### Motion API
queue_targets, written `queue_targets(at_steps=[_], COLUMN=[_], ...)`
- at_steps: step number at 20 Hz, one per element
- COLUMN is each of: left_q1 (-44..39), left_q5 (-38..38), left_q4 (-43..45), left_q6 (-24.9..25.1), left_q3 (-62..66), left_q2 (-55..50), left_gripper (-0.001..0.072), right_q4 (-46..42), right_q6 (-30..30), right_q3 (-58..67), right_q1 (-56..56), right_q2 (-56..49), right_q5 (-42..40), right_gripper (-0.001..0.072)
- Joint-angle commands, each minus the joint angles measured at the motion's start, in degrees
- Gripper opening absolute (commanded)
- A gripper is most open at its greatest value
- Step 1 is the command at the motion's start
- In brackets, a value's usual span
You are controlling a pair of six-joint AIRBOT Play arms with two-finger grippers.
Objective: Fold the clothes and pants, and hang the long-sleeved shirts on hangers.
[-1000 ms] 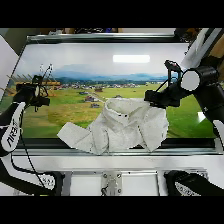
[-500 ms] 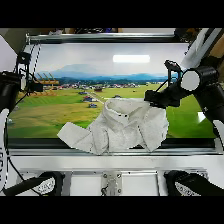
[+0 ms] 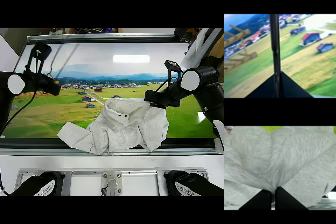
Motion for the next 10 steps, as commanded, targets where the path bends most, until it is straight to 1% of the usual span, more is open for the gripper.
queue_targets(at_steps=[1,2,3,4,6,7,9,10], left_q1=[1.7,3.2,4.4,5.2,6.3,7.1,9.3,11.3], left_q5=[-8.7,-11.8,-15.4,-16.6,-16.0,-16.9,-19.6,-21.7], left_q4=[-22.4,-27.2,-29.3,-29.4,-30.4,-30.5,-33.9,-38.1], left_q6=[25.3,31.3,33.2,33.2,33.1,34.2,43.4,49.1], left_q3=[0.1,0.1,0.0,0.1,0.0,0.0,0.0,0.0], left_q2=[0.3,-0.2,-0.9,-1.4,-2.2,-2.6,-3.6,-4.3], left_gripper=[0.0011,0.0011,0.0012,0.0012,0.0012,0.0012,0.0011,0.0012], right_q4=[0.0,0.0,0.0,0.0,0.0,0.0,0.0,0.0], right_q6=[0.0,0.0,0.0,0.0,0.0,0.0,0.0,0.0], right_q3=[0.0,0.0,0.0,0.0,0.0,0.0,0.0,0.0], right_q1=[0.0,0.0,0.0,0.0,0.0,0.0,0.0,0.0], right_q2=[0.0,0.0,0.0,0.0,0.0,0.0,0.0,0.0], right_q5=[0.0,0.0,0.0,0.0,0.0,0.0,0.0,0.0], right_gripper=[0.0026,0.0026,0.0026,0.0026,0.0026,0.0026,0.0026,0.0026])
